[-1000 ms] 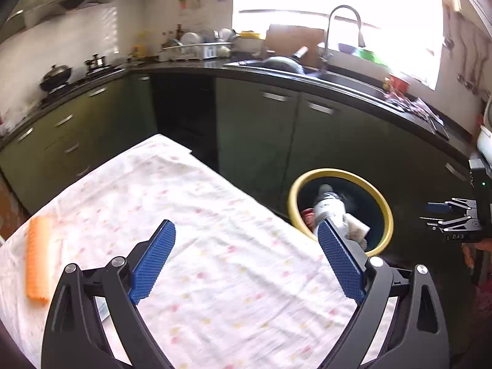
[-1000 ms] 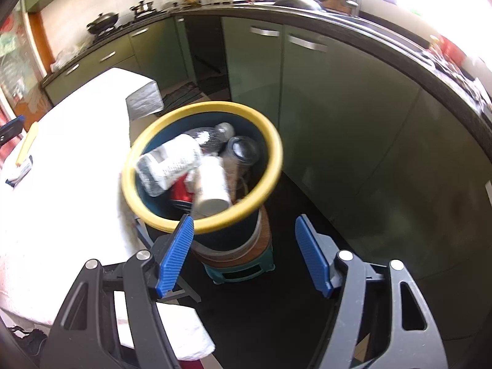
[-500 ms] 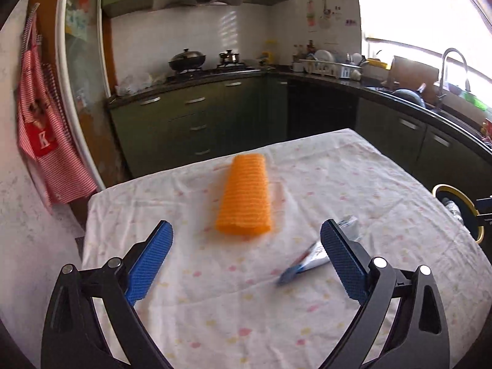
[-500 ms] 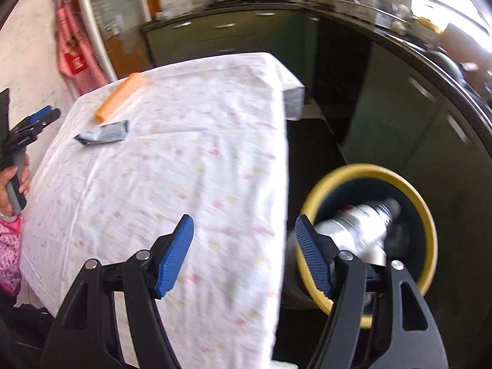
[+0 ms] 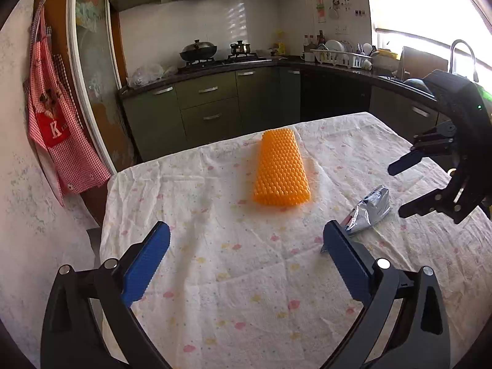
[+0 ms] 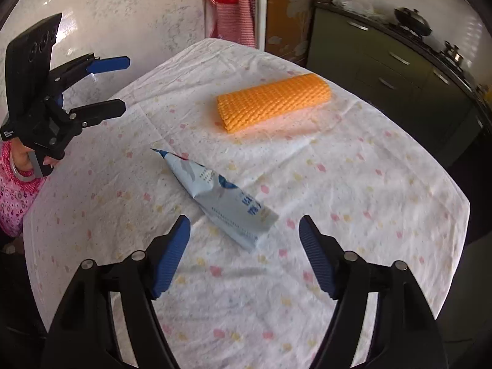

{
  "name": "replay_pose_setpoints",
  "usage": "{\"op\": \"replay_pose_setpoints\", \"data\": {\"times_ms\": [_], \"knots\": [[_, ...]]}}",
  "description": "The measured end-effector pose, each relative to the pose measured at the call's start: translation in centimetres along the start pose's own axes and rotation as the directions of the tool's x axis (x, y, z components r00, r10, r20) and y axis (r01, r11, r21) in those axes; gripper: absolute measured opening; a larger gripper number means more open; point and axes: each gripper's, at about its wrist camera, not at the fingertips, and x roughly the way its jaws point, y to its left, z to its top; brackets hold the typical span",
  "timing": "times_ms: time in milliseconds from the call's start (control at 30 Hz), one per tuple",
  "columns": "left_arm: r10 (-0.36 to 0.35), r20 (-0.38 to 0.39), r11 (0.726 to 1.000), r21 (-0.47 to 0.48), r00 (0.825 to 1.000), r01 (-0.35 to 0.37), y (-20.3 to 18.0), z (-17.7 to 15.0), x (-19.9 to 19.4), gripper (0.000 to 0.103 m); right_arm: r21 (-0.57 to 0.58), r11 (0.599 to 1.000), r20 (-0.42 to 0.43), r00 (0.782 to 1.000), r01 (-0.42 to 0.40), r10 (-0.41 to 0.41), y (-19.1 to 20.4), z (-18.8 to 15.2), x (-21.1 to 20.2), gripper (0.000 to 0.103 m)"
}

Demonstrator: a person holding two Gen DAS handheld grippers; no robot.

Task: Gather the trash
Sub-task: 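Grasp the blue-white toothpaste tube with the right gripper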

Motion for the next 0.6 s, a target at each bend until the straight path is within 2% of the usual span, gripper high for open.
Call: {"op": "replay_pose_setpoints", "data": {"times_ms": [133,300,400,500,600], "knots": [[-0.028,-0.004,0.999,-0.04,1.0,0.028,0.7,-0.2,0.2,0.098,-0.108,0.993,-0.059,0.997,-0.055,0.049,0.6,2.1,1.9,0.07],[-0.037,-0.013,0.999,-0.036,0.999,0.037,0.4,-0.3,0.4,0.098,-0.168,0.981,-0.167,0.983,-0.101,0.072,1.1,3.0,4.4,0.07],[-0.038,-0.02,0.999,-0.029,0.999,0.037,0.2,-0.4,0.6,0.098,-0.151,0.981,-0.207,0.974,-0.119,0.087,1.0,2.8,5.1,0.07],[-0.037,-0.02,0.999,-0.023,0.999,0.036,0.1,-0.4,0.6,0.098,-0.146,0.982,-0.208,0.974,-0.122,0.09,1.2,2.4,5.0,0.069],[-0.035,-0.02,0.999,-0.019,0.999,0.035,-0.1,-0.5,0.6,0.098,-0.107,0.988,-0.197,0.977,-0.108,0.085,1.2,2.0,4.5,0.059]]}}
